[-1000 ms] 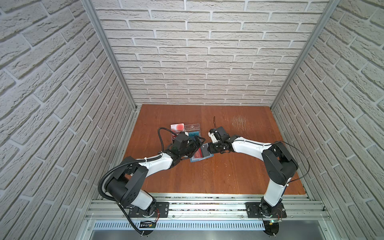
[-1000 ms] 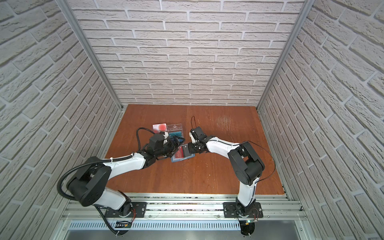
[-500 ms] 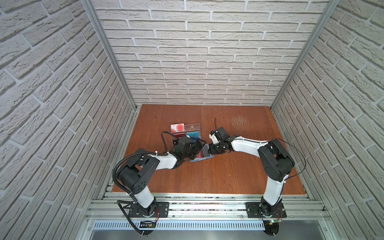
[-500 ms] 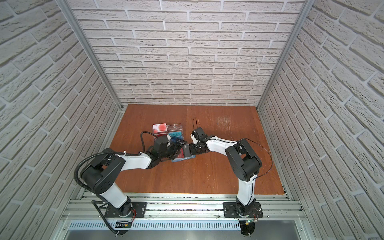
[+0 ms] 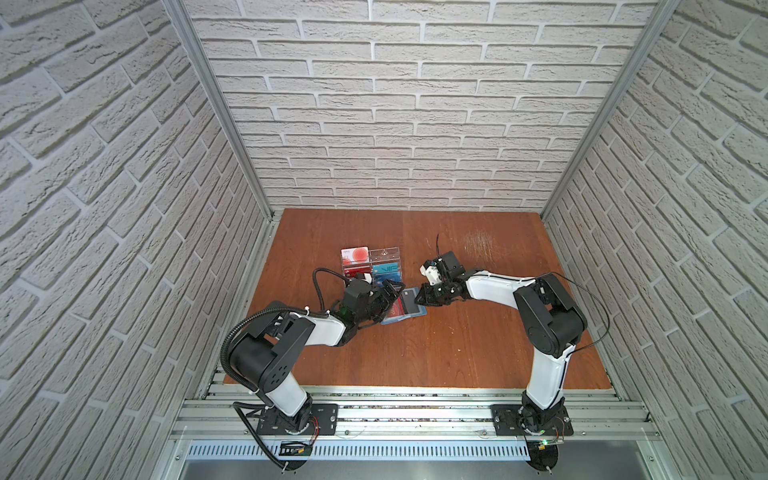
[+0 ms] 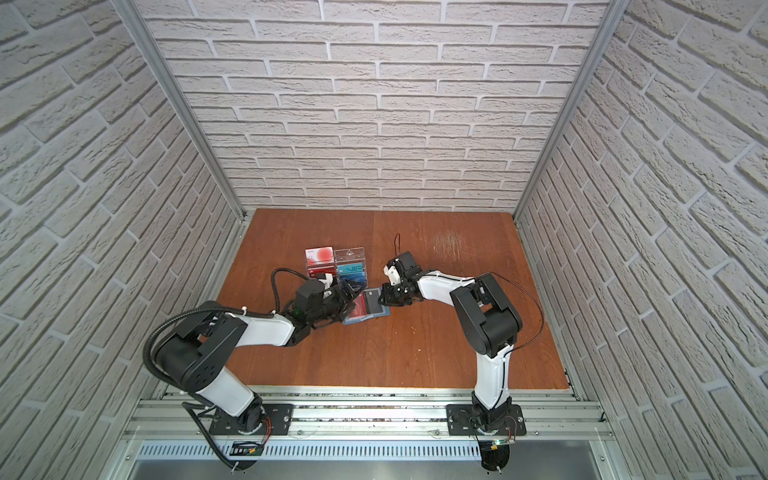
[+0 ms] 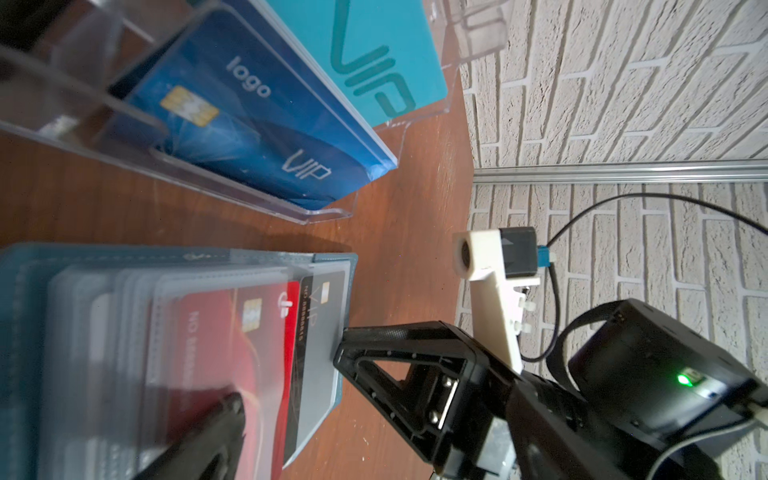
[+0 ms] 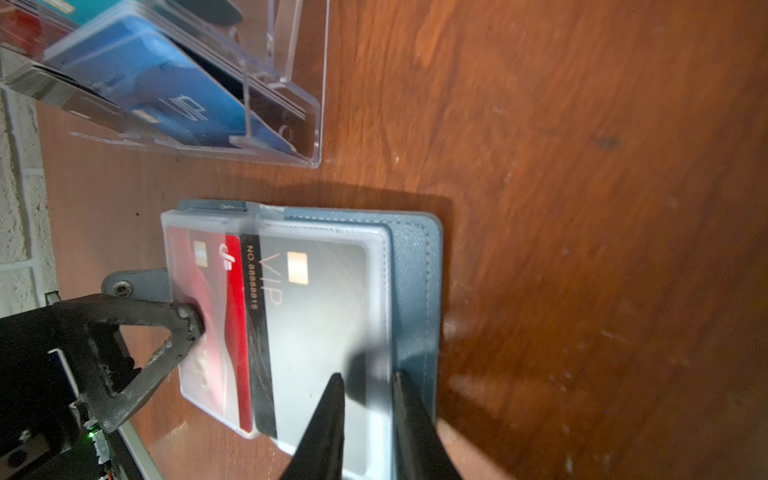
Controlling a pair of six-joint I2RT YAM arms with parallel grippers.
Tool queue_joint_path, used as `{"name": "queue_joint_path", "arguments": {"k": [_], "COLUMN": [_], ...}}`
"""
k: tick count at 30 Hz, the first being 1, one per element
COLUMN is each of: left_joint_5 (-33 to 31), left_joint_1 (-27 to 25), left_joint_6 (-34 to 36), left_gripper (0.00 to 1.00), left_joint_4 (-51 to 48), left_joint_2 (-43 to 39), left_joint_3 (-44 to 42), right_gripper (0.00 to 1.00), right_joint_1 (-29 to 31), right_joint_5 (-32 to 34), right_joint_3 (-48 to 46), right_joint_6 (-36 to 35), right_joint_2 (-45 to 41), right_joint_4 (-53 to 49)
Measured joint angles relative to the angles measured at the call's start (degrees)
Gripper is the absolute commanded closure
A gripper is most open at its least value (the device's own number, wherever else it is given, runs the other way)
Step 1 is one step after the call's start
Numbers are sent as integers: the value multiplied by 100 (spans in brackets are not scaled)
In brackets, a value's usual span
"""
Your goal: Take the credit cards out of the card holder
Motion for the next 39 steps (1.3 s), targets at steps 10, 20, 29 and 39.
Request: {"name": "queue_joint_path", "arguments": {"k": [10, 20, 29, 39], "left_joint_5": [9, 52, 166, 442], "left_joint_1": [17, 59, 24, -35], "left_joint_6": [4, 4, 63, 131], "left_gripper": [2, 2, 2, 3], "left_joint_4": [129, 184, -190, 284], "left_joint_2": [4, 7, 37, 431], "left_joint_3": [-74, -98, 138, 214], "right_gripper": [77, 77, 78, 78], "right_joint_1": [-70, -94, -90, -90], "right_joint_5": [-540, -804, -901, -960], "right_joint_3": [11, 57, 57, 57], "right_joint_6": [92, 153, 192, 197], "right_joint_2": [164, 295, 334, 348], "right_joint_4": [267, 476, 529, 560]}}
